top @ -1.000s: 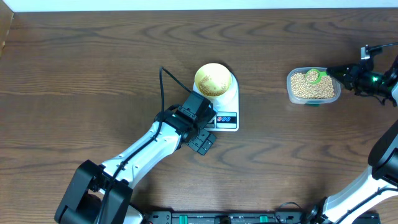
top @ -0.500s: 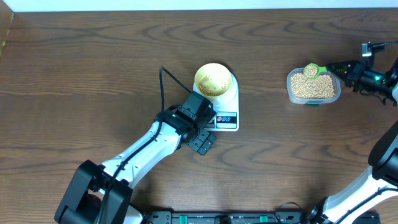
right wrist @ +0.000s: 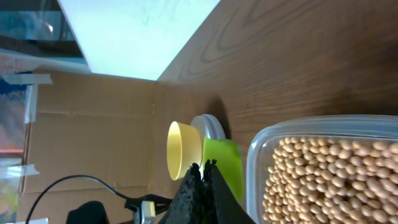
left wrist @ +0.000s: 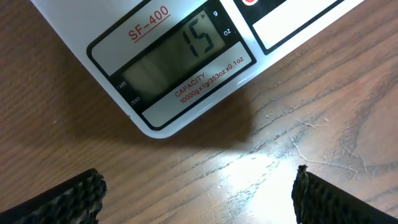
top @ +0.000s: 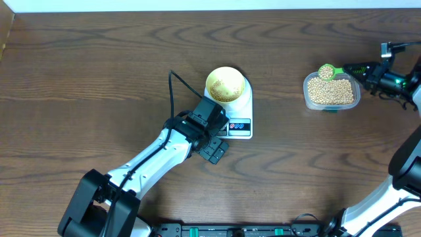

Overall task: Scoop item into bowl and weigh 50g on scale
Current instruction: 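Carry the filled scoop over the yellow bowl with the right gripper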

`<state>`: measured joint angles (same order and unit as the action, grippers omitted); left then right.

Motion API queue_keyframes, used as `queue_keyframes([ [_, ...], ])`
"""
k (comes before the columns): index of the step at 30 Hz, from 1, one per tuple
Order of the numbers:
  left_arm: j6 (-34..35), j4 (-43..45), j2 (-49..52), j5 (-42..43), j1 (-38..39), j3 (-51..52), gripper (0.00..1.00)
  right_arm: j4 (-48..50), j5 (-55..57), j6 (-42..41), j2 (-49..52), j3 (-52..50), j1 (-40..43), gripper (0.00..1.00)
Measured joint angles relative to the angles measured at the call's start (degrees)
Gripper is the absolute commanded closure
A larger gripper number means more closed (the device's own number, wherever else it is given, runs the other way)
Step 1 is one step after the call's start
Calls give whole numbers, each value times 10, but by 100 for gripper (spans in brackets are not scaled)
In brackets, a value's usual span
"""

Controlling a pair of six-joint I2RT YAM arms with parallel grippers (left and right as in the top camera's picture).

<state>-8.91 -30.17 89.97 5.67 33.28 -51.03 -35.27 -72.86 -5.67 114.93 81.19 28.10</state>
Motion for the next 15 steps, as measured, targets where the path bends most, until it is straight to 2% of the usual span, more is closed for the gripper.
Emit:
queue_keyframes([
  [15, 0, 0, 0, 0, 0, 0, 2, 40, -5, -43, 0, 0, -77, 99],
])
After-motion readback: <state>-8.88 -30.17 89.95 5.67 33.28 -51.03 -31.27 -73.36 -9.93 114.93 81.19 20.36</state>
